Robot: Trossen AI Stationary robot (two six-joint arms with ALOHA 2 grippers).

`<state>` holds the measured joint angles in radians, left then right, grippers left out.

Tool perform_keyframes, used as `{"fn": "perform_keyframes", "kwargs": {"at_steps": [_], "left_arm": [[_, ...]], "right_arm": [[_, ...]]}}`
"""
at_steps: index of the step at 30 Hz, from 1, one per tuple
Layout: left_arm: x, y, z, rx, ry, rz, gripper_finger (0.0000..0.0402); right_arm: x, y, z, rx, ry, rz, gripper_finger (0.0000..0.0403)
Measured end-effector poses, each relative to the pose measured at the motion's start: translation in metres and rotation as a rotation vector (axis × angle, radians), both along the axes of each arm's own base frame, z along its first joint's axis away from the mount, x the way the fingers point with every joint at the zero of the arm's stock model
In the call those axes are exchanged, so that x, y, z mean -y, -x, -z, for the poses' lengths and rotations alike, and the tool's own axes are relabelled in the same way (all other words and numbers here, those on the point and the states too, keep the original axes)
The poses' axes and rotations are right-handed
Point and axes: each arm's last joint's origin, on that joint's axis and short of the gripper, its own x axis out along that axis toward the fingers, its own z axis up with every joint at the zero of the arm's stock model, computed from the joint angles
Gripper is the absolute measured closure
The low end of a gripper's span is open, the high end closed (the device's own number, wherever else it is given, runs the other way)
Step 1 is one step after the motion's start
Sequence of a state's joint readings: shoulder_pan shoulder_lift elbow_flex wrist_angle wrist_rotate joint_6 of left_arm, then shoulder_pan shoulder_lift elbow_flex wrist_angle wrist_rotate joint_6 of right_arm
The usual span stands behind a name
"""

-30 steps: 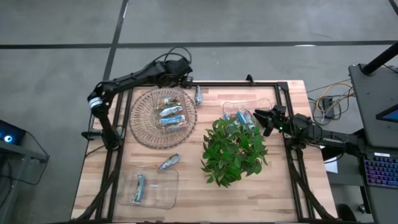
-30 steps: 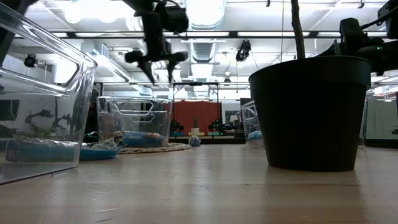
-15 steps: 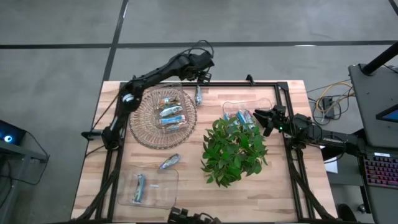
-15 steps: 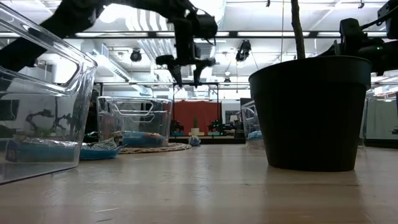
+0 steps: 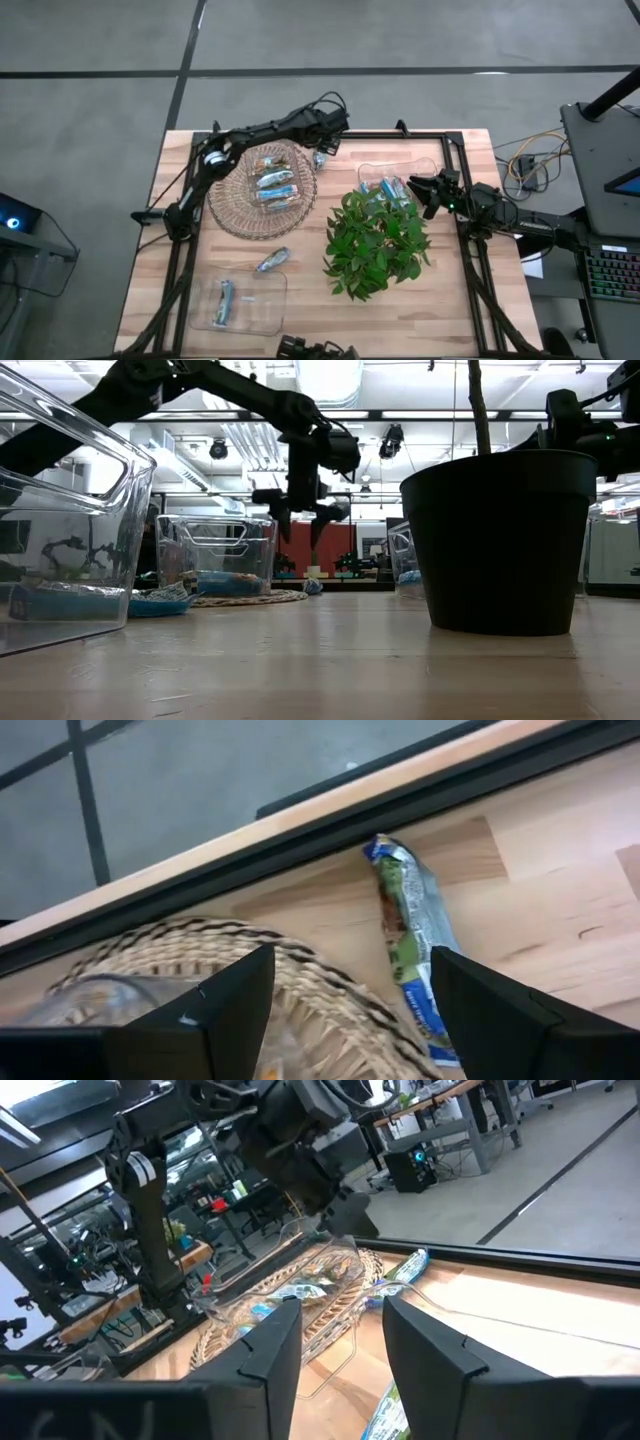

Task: Pick and place Granola Bars by type
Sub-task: Put the top blue granola bar into the bottom left transparent bin

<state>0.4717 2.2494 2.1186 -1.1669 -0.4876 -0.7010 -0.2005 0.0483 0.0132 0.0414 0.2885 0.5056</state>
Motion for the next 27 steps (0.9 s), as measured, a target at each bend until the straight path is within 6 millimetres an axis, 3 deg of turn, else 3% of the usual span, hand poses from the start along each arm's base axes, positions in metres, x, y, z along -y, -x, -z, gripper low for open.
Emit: {"fn": "perform_keyframes", "kwargs": {"at_steps": [10,27], "left_arm": [[0.004,-0.009,0.014,0.108,0.067,0.018,0.0154],[0.023,-0.014,0.045,0.072,0.082,0.055,0.0154]], "right_arm": [[0.000,0.000,0.000,0.000,0.000,0.000,0.0280],[0.000,0.000,0.000,0.000,0.000,0.000,0.0273]]}}
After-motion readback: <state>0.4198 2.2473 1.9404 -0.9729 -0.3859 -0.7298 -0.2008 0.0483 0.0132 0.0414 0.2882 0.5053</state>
